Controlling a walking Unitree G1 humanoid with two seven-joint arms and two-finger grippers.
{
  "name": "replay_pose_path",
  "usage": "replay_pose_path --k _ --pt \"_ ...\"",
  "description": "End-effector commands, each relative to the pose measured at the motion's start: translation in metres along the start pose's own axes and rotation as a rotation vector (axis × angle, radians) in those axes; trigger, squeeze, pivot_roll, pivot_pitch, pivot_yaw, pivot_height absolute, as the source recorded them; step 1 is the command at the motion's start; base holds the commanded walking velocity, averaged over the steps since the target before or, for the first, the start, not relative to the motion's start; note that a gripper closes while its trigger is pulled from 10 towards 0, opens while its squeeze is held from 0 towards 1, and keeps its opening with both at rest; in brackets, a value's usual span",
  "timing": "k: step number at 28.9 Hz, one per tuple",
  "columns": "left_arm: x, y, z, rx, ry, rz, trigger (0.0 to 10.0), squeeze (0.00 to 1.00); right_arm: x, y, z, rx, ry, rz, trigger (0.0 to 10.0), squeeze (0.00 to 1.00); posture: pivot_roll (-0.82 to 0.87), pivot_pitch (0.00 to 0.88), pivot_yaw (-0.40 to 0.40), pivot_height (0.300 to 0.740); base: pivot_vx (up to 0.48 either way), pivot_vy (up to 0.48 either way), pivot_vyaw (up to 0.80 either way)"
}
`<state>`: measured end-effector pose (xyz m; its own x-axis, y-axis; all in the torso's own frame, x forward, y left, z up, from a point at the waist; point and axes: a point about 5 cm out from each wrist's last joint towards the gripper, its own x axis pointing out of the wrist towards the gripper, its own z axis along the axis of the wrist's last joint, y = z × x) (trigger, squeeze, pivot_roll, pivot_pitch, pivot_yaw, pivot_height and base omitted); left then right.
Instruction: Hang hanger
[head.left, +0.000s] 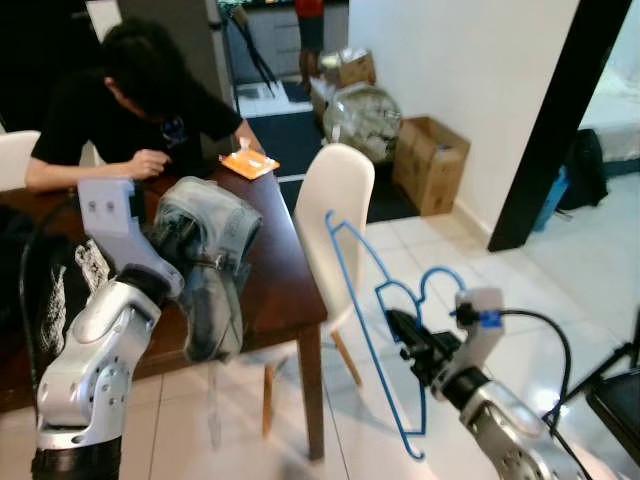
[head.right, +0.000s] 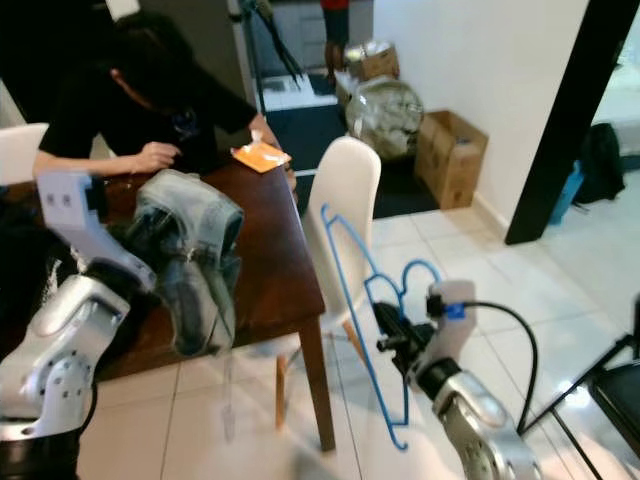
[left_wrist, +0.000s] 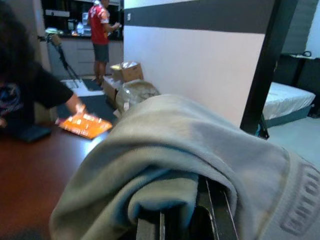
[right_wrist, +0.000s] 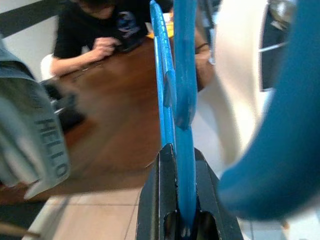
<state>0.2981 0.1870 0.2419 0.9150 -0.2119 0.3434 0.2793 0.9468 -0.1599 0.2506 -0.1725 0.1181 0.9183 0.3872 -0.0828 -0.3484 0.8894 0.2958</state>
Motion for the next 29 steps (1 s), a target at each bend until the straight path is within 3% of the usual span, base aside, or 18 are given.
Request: replay_pose_path --k 1,6,10,14,16,18,20,21,23,24,26,28,29 --pt "-0.002 0.014 -0.001 0.033 0.017 0.038 10.0 0.00 0.003 0.005 0.001 -0.002 -0.014 0.022 10.0 0.00 -0.01 0.000 0.072 0.740 0.480 0.000 0.00" --pt "0.004 0.034 0.001 0.103 0.039 0.149 10.0 0.00 0.004 0.005 0.000 -0.001 -0.013 0.024 10.0 0.00 -0.02 0.000 0.079 0.740 0.467 0.000 0.00" --pt "-0.008 0.050 -0.018 0.067 0.149 0.329 10.0 0.00 0.003 0.005 0.001 -0.002 -0.016 0.020 10.0 0.00 -0.02 0.000 0.083 0.740 0.097 0.000 0.00" --pt "-0.020 0.052 -0.036 0.031 0.238 0.405 10.0 0.00 0.003 0.005 0.001 -0.002 -0.020 0.017 10.0 0.00 -0.02 0.000 0.082 0.740 0.000 0.000 0.00" --pt "-0.020 0.052 -0.036 0.031 0.238 0.405 10.0 0.00 0.003 0.005 0.001 -0.002 -0.020 0.017 10.0 0.00 -0.02 0.000 0.082 0.740 0.000 0.000 0.00" --pt "-0.029 0.041 -0.063 -0.018 0.370 0.370 10.0 0.00 0.003 0.004 0.002 -0.001 -0.019 0.017 10.0 0.00 -0.02 0.000 0.075 0.740 0.000 0.000 0.00" --pt "-0.031 0.036 -0.072 -0.036 0.415 0.336 10.0 0.00 0.003 0.004 0.002 0.000 -0.019 0.018 10.0 0.00 -0.02 0.000 0.076 0.740 0.000 0.000 0.00" --pt "-0.033 0.030 -0.080 -0.043 0.451 0.297 10.0 0.40 0.004 0.004 0.002 0.001 -0.018 0.019 10.0 0.00 -0.02 0.000 0.075 0.740 0.000 0.000 0.00" --pt "-0.033 0.027 -0.082 -0.044 0.465 0.274 10.0 0.40 0.004 0.004 0.001 0.001 -0.018 0.020 10.0 0.00 -0.02 0.000 0.075 0.740 0.000 0.000 0.00" --pt "-0.036 0.027 -0.087 -0.035 0.503 0.277 10.0 1.00 0.004 0.004 0.001 0.001 -0.017 0.020 10.0 0.00 -0.02 0.000 0.078 0.740 0.000 0.000 0.00" --pt "-0.036 0.027 -0.087 -0.035 0.503 0.277 10.0 1.00 0.004 0.004 0.001 0.001 -0.017 0.020 10.0 0.00 -0.02 0.000 0.078 0.740 0.000 0.000 0.00" --pt "-0.046 0.031 -0.096 -0.013 0.605 0.323 10.0 1.00 0.003 0.004 0.001 0.002 -0.017 0.019 10.0 0.00 -0.02 0.000 0.082 0.740 0.000 0.000 0.00" --pt "-0.046 0.031 -0.096 -0.013 0.605 0.323 10.0 1.00 0.003 0.004 0.001 0.002 -0.017 0.019 10.0 0.00 -0.02 0.000 0.082 0.740 0.000 0.000 0.00"
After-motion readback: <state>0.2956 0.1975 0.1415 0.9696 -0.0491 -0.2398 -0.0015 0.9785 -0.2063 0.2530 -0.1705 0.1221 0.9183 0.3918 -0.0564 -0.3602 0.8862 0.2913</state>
